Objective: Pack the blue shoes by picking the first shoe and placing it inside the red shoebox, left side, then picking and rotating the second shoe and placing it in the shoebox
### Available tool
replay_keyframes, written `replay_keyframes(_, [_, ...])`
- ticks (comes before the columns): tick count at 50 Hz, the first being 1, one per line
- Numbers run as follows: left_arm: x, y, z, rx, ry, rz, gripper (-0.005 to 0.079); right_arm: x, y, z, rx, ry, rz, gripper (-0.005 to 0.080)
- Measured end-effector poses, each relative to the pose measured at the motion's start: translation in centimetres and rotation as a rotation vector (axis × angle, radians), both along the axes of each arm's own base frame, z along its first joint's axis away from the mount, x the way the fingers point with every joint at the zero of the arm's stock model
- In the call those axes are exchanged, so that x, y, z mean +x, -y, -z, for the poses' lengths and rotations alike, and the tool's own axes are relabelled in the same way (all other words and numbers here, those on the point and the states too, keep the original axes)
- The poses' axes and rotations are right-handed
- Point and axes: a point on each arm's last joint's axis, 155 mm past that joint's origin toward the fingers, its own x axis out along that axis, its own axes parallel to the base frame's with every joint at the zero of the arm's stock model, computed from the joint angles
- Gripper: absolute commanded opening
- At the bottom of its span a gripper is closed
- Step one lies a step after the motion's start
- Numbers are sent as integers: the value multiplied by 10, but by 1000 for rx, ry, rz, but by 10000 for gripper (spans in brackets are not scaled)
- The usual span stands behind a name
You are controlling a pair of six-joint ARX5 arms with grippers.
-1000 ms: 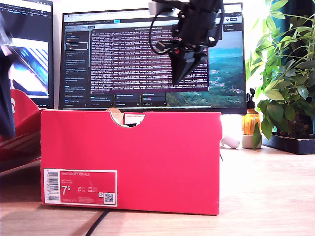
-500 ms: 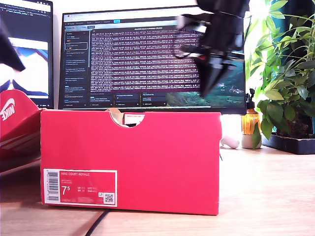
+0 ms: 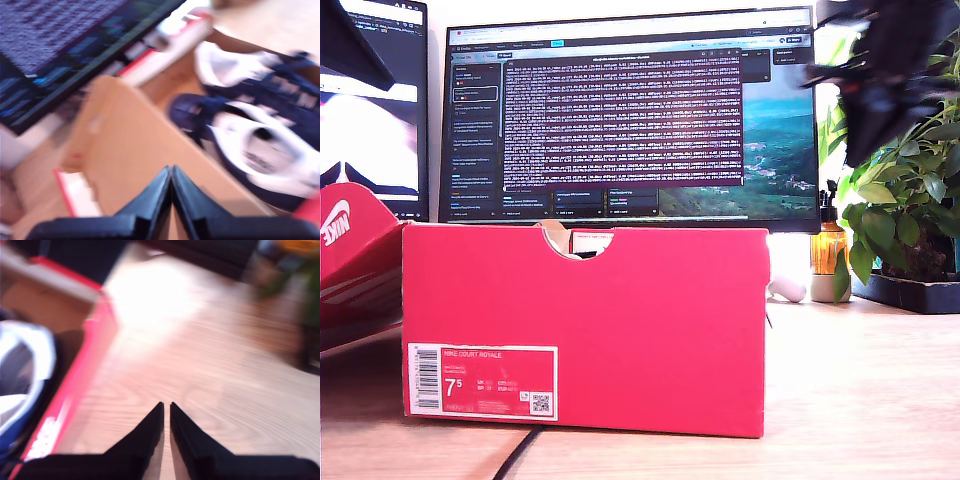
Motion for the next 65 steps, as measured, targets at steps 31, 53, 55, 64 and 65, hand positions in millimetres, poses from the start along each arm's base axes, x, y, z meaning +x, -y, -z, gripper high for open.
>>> replay_keyframes(31, [9, 8, 50, -147, -274, 9, -9, -44, 27, 39, 24, 139, 84, -7])
replay_keyframes(53, [19, -20, 86, -198, -280, -157, -9, -65, 38, 93, 25, 140, 151, -7])
replay_keyframes(55, [18, -20, 90, -197, -283, -159, -9, -68, 39, 95, 28, 156, 151, -7])
replay_keyframes(64, [12, -27, 97, -197, -265, -185, -9, -82, 40, 99, 23, 204, 138, -7])
replay_keyframes(65, [12, -27, 97, -199, -261, -190, -9, -84, 40, 99, 20, 209, 135, -7])
